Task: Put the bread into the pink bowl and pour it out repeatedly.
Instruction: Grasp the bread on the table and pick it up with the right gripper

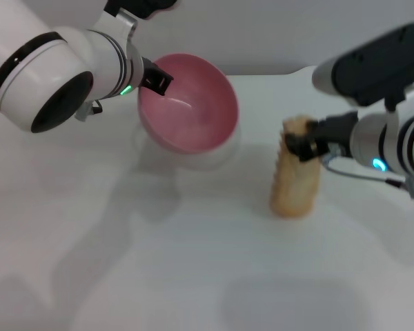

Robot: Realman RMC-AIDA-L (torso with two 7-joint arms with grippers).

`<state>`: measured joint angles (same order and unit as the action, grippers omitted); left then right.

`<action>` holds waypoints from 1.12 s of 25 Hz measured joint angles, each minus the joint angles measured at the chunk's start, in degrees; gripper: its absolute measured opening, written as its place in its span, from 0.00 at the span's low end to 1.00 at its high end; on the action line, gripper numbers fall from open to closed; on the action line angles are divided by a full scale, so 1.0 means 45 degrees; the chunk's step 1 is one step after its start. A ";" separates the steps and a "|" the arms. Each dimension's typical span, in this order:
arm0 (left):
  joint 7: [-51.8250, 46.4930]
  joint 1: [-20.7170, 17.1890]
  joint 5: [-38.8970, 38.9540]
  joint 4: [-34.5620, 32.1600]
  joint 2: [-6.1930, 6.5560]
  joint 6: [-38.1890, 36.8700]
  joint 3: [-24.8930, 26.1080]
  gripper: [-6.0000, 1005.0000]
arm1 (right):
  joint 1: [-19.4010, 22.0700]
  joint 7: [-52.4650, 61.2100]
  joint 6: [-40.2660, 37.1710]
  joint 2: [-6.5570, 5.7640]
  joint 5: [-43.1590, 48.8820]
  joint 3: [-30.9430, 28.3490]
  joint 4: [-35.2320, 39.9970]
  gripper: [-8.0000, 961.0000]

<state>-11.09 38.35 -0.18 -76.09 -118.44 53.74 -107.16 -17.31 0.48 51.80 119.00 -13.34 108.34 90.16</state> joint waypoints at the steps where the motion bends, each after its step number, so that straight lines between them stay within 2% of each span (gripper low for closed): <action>1: 0.0060 0.0000 0.0153 0.0026 0.0000 -0.0046 0.0000 0.05 | 0.0002 0.0003 -0.0001 -0.0013 0.0023 -0.0041 0.0309 0.44; 9: 0.0396 0.0093 0.1364 0.0332 -0.0064 -0.0491 -0.0576 0.05 | 0.0001 0.0063 0.0028 -0.0025 0.0650 -0.0117 0.2867 0.40; 12: 0.0428 0.0124 0.1684 0.0335 -0.0068 -0.0630 -0.0850 0.05 | 0.0001 0.0216 -0.0014 -0.0021 0.0932 -0.0124 0.3333 0.20; 17: 0.0448 0.0135 0.1566 0.0492 -0.0059 -0.0650 -0.0836 0.05 | 0.0146 0.0328 0.0026 0.0009 0.1009 -0.0079 0.3355 0.01; 24: 0.0468 0.0045 0.0375 0.0648 0.0043 -0.0400 0.0295 0.05 | 0.0668 0.0608 0.0498 0.0020 0.0942 -0.0048 0.3177 0.07; 28: 0.0486 0.0020 -0.0021 0.0726 0.0049 -0.0303 0.0527 0.05 | 0.0410 0.0603 0.0458 -0.0004 0.0896 0.0342 0.1979 0.15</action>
<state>-8.90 38.43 -0.27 -72.83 -118.21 52.37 -104.79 -15.46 3.19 53.86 118.98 -9.31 109.88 99.06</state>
